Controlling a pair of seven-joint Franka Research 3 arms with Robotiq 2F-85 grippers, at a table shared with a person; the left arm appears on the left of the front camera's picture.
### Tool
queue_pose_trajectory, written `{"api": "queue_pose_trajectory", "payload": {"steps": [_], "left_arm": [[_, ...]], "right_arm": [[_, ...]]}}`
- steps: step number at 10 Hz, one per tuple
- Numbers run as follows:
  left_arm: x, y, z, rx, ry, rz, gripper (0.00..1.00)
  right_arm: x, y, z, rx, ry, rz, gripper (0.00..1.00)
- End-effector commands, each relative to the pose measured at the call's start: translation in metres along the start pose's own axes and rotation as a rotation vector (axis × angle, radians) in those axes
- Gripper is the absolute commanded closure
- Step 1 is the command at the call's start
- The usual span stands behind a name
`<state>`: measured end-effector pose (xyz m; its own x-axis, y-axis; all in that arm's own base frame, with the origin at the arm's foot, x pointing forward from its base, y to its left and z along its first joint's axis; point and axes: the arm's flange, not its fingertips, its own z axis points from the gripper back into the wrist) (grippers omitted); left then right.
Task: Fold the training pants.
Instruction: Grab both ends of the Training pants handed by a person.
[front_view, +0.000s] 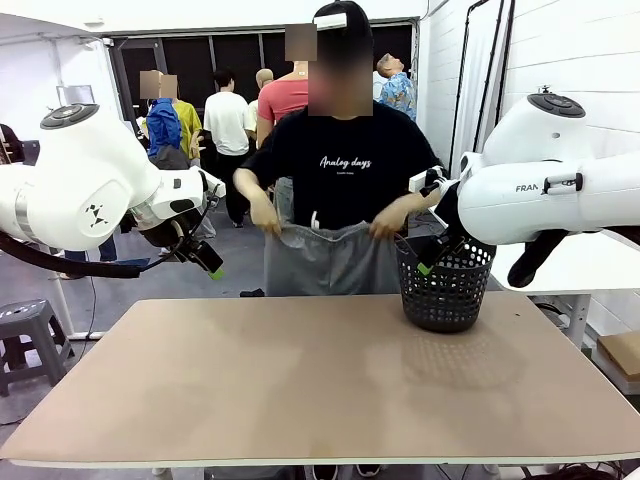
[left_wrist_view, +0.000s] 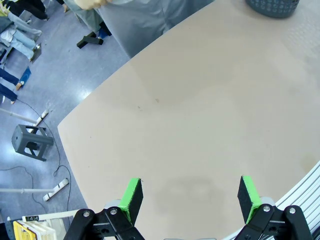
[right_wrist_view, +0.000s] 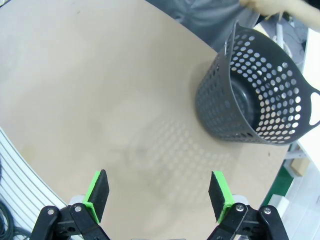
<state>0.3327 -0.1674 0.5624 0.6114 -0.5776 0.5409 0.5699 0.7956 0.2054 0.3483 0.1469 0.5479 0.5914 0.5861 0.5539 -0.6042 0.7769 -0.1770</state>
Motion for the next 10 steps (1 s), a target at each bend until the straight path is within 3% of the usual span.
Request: {"api": "queue_pose_trajectory", "payload": {"steps": [1, 10], "left_arm": [[0.0001, 0.0012, -0.0001, 0.000, -0.003, -0.010, 0.00], [0.0001, 0.0012, -0.0001, 0.000, -0.003, -0.010, 0.00]], "right_arm": [[0.0000, 0.0005, -0.0003, 0.012, 0.003, -0.002, 0.00], [0.0000, 0.0005, -0.0003, 0.012, 0.003, -0.002, 0.00]]}}
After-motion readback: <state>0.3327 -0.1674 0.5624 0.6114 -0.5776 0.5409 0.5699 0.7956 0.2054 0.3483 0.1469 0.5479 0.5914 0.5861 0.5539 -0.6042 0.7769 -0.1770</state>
